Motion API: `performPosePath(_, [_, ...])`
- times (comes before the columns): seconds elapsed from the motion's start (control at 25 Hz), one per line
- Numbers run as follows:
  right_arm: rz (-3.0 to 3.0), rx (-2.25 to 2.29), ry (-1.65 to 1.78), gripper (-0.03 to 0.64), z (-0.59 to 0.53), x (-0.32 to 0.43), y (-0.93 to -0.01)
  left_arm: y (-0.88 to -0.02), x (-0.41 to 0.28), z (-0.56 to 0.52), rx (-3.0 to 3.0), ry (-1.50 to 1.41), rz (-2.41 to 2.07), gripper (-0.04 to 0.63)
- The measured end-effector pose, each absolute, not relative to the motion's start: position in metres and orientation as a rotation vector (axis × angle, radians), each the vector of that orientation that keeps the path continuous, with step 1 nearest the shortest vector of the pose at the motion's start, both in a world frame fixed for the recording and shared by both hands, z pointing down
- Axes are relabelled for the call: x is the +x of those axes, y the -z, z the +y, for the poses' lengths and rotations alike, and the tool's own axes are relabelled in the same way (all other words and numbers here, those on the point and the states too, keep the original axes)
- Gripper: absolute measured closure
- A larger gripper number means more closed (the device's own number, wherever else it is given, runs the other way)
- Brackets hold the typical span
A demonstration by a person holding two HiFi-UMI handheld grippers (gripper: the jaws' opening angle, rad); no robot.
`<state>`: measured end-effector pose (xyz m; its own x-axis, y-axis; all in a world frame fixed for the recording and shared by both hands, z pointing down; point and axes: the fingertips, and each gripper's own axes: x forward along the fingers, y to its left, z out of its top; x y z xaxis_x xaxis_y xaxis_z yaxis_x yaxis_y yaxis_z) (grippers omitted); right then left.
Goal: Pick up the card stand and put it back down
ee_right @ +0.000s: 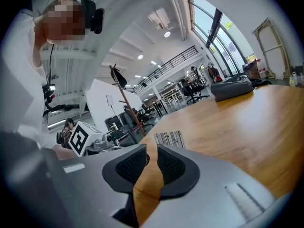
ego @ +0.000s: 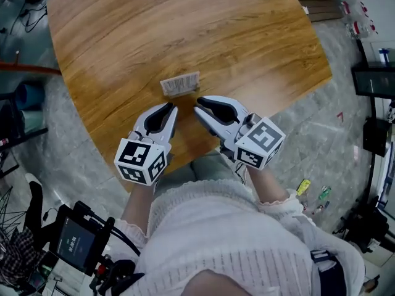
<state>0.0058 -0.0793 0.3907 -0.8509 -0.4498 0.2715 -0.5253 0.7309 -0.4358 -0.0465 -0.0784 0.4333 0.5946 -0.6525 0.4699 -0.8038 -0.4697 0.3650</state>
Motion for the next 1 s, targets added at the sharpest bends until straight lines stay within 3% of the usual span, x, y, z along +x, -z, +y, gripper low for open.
performPosePath(0.44, [-2.607,0.82,-0.65,0.425,-0.136,0.022,-0.489,-0.513,-0.075,-0.122,2.258,-0.469,-1.233,0.371])
performPosePath(0.64, [-2.532,0.717,-0.579,0.385,-0.133,0.01,-0.501,-0.51,-0.067,-0.124,2.291,-0.51,-1.209,0.347])
performPosePath(1.0, [-2.47,0.648,-0.522,0.385,-0.134,-0.006,-0.51,-0.51,-0.056,-0.128,2.3,-0.537,-1.194,0.347])
